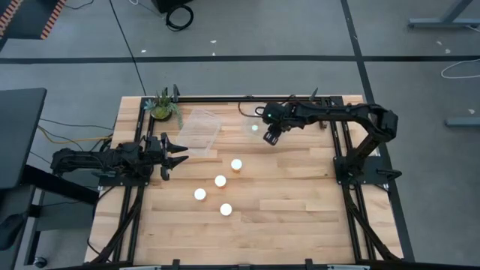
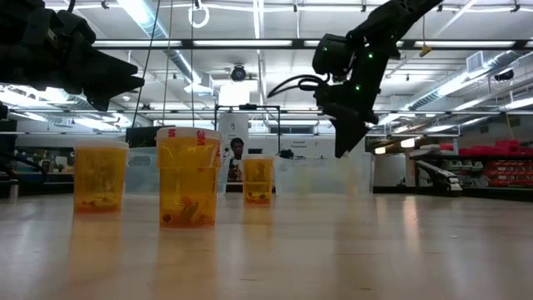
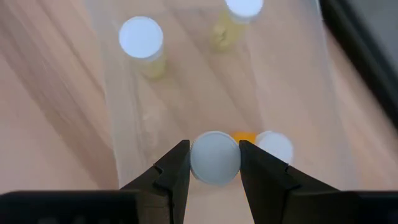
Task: Pick and place medicine bottles into bin by pill shape (circle, oval)
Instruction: Put the small yellow pill bottle into the right transparent bin
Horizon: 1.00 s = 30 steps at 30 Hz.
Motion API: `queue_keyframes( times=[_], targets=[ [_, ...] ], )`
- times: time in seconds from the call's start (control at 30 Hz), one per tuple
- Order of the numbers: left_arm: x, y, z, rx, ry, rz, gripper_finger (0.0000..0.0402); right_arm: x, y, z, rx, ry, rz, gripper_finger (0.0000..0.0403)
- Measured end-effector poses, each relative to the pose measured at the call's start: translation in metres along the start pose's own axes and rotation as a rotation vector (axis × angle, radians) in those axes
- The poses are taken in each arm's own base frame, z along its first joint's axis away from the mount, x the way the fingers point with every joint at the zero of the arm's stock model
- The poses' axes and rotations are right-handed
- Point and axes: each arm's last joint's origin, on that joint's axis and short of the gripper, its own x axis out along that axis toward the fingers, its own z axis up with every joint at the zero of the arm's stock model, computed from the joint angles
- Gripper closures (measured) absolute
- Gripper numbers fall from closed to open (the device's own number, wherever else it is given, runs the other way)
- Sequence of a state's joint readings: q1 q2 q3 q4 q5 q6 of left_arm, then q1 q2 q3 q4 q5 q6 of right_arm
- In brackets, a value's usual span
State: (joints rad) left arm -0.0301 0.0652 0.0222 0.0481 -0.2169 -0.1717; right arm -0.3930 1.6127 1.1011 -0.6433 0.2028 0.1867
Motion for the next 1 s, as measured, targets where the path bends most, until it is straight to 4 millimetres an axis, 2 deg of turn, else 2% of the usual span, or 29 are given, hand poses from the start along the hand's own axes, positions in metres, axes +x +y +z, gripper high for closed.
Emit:
queue_keyframes(
  times=[0.23, 0.57, 1.0],
  targets=[
    [0.0, 0.0, 0.0, 0.0, 0.0, 0.0, 0.023, 0.001, -0.002, -0.001, 0.076, 0.017, 0.043, 0.0266],
    [0.0, 0.0, 0.0, 0.0, 0.0, 0.0, 0.023, 0.018, -0.002, -0.016, 0.103, 0.01, 0.044, 0.0266],
    [0.0, 0.0, 0.0, 0.0, 0.0, 0.0, 0.023, 0.019, -0.002, -0.017, 0.11, 0.0, 0.031, 0.0256]
  ],
)
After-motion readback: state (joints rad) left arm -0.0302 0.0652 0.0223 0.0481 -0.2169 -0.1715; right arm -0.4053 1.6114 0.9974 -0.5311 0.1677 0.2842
